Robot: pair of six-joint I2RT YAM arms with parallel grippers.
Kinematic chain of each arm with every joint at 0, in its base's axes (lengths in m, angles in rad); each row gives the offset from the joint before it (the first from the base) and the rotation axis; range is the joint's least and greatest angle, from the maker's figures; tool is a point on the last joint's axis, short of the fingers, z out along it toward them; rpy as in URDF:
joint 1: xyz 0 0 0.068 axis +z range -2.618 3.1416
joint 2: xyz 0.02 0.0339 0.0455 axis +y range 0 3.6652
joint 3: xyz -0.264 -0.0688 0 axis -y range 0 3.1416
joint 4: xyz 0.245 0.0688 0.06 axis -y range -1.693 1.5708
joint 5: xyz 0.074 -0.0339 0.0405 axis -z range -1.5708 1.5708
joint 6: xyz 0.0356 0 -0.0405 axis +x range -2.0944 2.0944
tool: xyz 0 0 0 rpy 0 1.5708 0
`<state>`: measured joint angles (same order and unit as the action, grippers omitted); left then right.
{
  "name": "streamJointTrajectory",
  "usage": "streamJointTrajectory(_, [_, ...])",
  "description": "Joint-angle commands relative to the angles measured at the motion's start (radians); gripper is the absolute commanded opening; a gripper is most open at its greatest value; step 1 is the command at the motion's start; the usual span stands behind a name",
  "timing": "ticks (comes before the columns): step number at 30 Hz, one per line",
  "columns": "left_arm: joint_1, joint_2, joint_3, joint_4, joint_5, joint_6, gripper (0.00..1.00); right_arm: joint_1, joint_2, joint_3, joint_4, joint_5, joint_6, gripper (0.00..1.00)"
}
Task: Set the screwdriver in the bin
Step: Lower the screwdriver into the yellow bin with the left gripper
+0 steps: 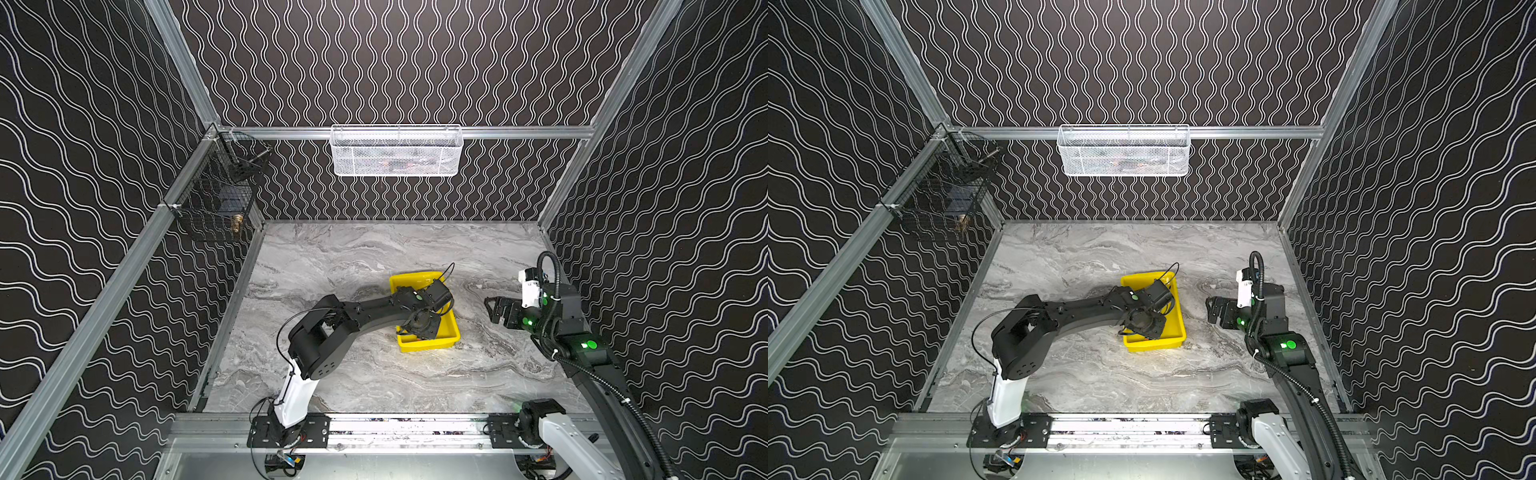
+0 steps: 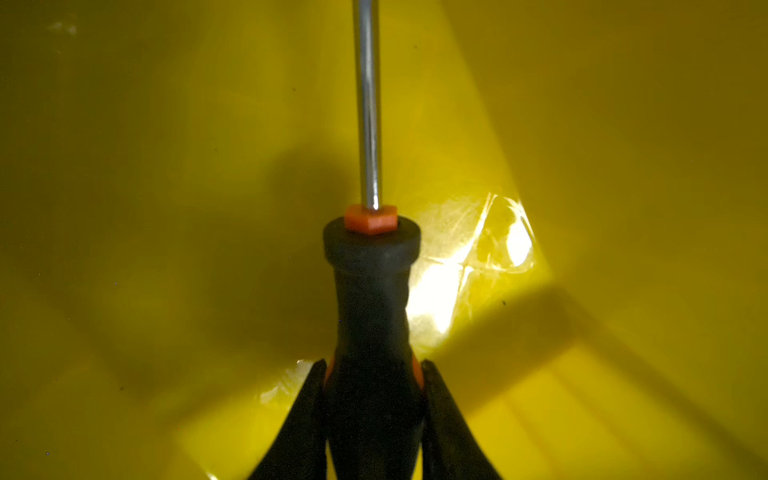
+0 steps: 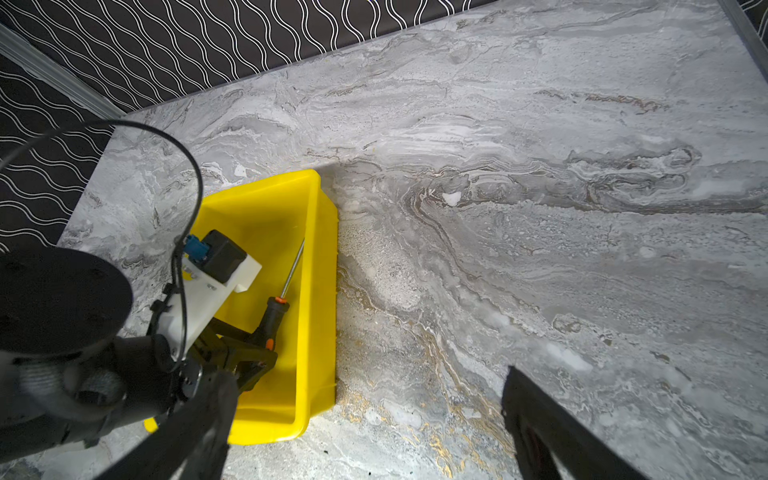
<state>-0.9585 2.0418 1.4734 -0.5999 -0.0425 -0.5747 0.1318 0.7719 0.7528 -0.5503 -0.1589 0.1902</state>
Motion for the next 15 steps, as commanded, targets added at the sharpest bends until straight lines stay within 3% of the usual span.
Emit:
streamJointTrajectory(1, [-0.002, 0.007, 0.014, -0.008, 0.004, -0.006, 0.06, 0.002, -0.005, -0.001, 0.007, 0.005, -0.003, 0.99])
streamJointTrajectory(15, [-0.002, 0.029, 0.023, 0.001, -0.005, -0.006, 0.22, 0.002, -0.005, -0.004, 0.009, 0.006, -0.001, 0.99])
